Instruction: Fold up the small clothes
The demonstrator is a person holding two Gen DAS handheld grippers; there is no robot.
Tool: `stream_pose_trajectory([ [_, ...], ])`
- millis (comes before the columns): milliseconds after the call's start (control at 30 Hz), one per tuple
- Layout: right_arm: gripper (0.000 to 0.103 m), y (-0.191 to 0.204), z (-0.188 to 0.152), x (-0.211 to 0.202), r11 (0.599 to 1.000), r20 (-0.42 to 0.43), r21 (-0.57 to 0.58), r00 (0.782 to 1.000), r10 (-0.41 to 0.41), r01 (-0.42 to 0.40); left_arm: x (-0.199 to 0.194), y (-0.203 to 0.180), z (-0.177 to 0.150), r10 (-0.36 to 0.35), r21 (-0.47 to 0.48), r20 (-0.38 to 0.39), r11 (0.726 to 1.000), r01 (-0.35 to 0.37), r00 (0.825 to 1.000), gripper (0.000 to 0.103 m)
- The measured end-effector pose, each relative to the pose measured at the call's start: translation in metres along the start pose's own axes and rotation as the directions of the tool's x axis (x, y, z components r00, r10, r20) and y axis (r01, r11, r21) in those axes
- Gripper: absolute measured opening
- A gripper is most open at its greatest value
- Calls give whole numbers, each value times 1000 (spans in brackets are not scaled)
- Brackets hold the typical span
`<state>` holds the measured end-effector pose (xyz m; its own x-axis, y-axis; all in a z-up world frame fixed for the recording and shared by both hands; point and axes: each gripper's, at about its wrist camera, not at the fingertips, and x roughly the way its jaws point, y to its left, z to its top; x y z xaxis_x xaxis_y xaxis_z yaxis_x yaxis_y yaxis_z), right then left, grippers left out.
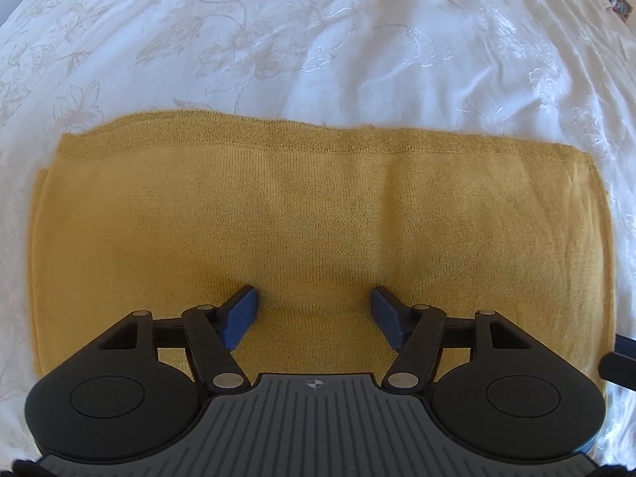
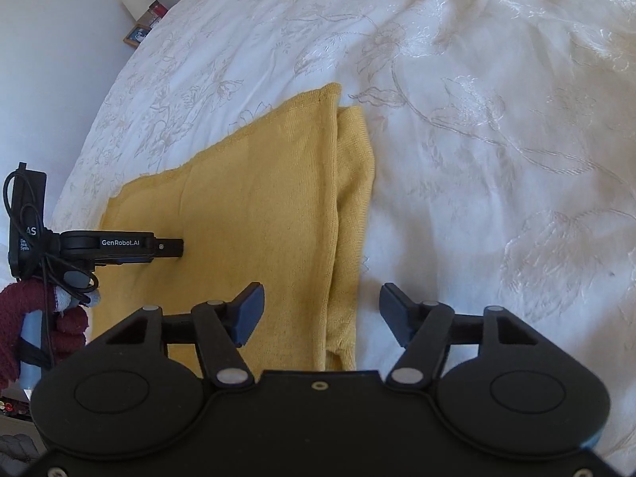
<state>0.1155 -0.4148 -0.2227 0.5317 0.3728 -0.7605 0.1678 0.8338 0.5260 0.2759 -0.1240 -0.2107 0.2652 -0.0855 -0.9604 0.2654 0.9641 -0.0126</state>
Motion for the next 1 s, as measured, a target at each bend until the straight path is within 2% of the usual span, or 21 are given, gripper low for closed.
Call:
stream_pose_trajectory([
  [133,63,-4,7,17,999,-37,23,998,41,-40,1,0,-1,5,-10,3,1000,-5,1000,66],
  [333,65,-5,9,30,998,-55,38,997,53,-50,-1,3,0,9,-28,-3,1000,-9,1000,67],
  [533,69,-4,6,28,998,-59,14,996,59,-59,-7,7,25,33,-58,37,998,-31,999,66],
  [700,72,3,7,31,999,-66,6,996,52,-52,-2,4,38,63,-25,18,998,-63,998,66],
  [833,72,1,8,30,998,-65,13,996,61,-60,-21,1,18,27,-22,44,999,-26,999,65],
  [1000,69,0,8,28,998,-66,16,996,60,-59,-40,-2,-29,-7,-32,12,999,7,1000,65],
])
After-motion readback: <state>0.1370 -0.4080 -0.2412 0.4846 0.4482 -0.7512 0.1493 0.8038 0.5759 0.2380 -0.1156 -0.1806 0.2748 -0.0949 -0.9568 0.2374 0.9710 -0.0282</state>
